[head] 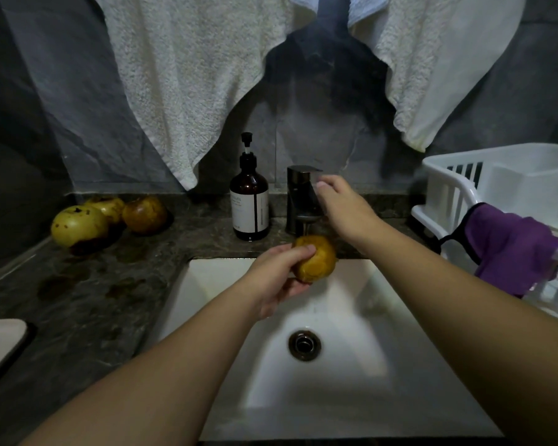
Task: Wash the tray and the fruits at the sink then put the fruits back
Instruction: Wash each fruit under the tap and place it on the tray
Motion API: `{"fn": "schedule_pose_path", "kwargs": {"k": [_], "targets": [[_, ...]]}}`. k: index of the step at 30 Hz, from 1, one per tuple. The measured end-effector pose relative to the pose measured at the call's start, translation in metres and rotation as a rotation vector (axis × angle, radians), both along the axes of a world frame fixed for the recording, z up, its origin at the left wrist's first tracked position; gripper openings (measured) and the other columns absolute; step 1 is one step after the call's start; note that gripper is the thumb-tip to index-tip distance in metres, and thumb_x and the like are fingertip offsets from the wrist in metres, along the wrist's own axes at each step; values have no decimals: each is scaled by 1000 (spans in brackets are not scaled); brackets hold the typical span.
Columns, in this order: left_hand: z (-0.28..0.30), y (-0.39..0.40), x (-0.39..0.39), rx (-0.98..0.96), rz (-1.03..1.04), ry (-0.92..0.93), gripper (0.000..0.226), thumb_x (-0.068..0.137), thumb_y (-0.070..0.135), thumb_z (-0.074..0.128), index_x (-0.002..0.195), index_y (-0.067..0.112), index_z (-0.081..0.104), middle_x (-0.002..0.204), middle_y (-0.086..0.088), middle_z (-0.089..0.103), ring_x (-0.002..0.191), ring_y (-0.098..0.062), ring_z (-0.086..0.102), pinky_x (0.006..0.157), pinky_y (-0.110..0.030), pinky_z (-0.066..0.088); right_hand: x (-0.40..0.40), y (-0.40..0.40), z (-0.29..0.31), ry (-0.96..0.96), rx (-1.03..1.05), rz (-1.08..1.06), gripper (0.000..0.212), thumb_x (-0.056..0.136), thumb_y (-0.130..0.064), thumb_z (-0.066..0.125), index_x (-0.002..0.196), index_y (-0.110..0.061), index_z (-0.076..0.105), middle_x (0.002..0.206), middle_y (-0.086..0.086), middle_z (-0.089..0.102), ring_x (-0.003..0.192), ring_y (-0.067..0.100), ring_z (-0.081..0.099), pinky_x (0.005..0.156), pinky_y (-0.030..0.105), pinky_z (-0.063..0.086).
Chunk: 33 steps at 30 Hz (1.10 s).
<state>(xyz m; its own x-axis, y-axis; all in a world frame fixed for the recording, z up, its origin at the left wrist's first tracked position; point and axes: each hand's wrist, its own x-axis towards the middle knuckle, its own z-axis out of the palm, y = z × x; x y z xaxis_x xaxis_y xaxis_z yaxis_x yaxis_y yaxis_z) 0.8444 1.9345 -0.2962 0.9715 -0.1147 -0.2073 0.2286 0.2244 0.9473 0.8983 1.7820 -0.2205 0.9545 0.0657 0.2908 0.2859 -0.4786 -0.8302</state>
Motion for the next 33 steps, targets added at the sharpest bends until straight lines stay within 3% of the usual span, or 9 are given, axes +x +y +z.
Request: {"fn": "schedule_pose_path", "kwargs": {"k": [3, 6, 10, 16, 19, 22, 25, 28, 33], "targets": [[2, 3, -2, 14, -19, -24, 33, 91, 31, 78, 120, 26, 64, 109, -3, 72, 91, -18, 72, 66, -24, 59, -17, -2, -18, 12, -69, -204, 31, 103, -56, 36, 107, -34, 57, 95, -10, 61, 84, 6, 54, 62, 28, 33], [2, 7, -3, 26, -8, -50, 40, 90, 29, 78, 127, 28, 63, 114, -3, 71, 99, -20, 71, 65, -26, 57, -41, -2, -47, 226, -124, -127, 48, 99, -70, 33, 116, -32, 55, 99, -4, 62, 83, 11, 59, 61, 29, 38], [1, 8, -3, 104, 14, -86, 42, 91, 37, 76, 130, 33, 60, 122, -5, 71, 110, -27, 70, 75, -35, 58, -52, 4, -59, 688, 380, 190, 58, 94, -76, 42, 125, -28, 55, 90, 6, 71, 60, 16, 65, 46, 24, 45], [-2, -5, -2, 359, -94, -13, 63, 100, 77, 30, 134, 28, 51, 108, -11, 69, 82, -22, 63, 71, -33, 51, -43, 5, -76, 508, 374, 99, 48, 96, -61, 54, 131, -29, 47, 100, 14, 68, 58, 18, 66, 51, 27, 45], [-5, -10, -3, 379, -93, -22, 61, 102, 72, 30, 138, 25, 46, 105, -11, 67, 81, -22, 62, 73, -34, 49, -44, 2, -76, 647, 400, 95, 56, 92, -75, 45, 125, -30, 51, 85, 11, 73, 62, 19, 69, 47, 23, 43], [-7, -12, -4, 296, -145, 102, 72, 100, 77, 28, 130, 19, 57, 89, -16, 69, 73, -22, 64, 63, -30, 46, -43, 4, -81, 463, 178, 91, 42, 98, -65, 46, 127, -34, 46, 95, 6, 67, 63, 15, 67, 43, 22, 42], [-8, -10, 1, 289, -74, 33, 59, 102, 72, 36, 134, 26, 53, 111, -15, 70, 88, -26, 68, 65, -30, 49, -42, 5, -82, 445, 136, 107, 37, 100, -65, 42, 127, -40, 43, 108, 5, 65, 85, 22, 67, 53, 27, 47], [-9, -13, 3, 398, -38, -72, 54, 102, 70, 37, 137, 31, 49, 114, -9, 68, 89, -24, 70, 72, -35, 54, -42, 7, -78, 571, 221, 67, 49, 97, -75, 33, 126, -37, 46, 105, 18, 73, 74, 24, 68, 49, 26, 43], [-7, -14, 0, 291, -74, 56, 58, 100, 76, 30, 128, 30, 54, 95, -15, 71, 81, -26, 65, 57, -29, 47, -42, 4, -82, 434, 172, 101, 30, 102, -59, 42, 123, -38, 49, 108, 8, 64, 75, 19, 66, 44, 21, 44]]}}
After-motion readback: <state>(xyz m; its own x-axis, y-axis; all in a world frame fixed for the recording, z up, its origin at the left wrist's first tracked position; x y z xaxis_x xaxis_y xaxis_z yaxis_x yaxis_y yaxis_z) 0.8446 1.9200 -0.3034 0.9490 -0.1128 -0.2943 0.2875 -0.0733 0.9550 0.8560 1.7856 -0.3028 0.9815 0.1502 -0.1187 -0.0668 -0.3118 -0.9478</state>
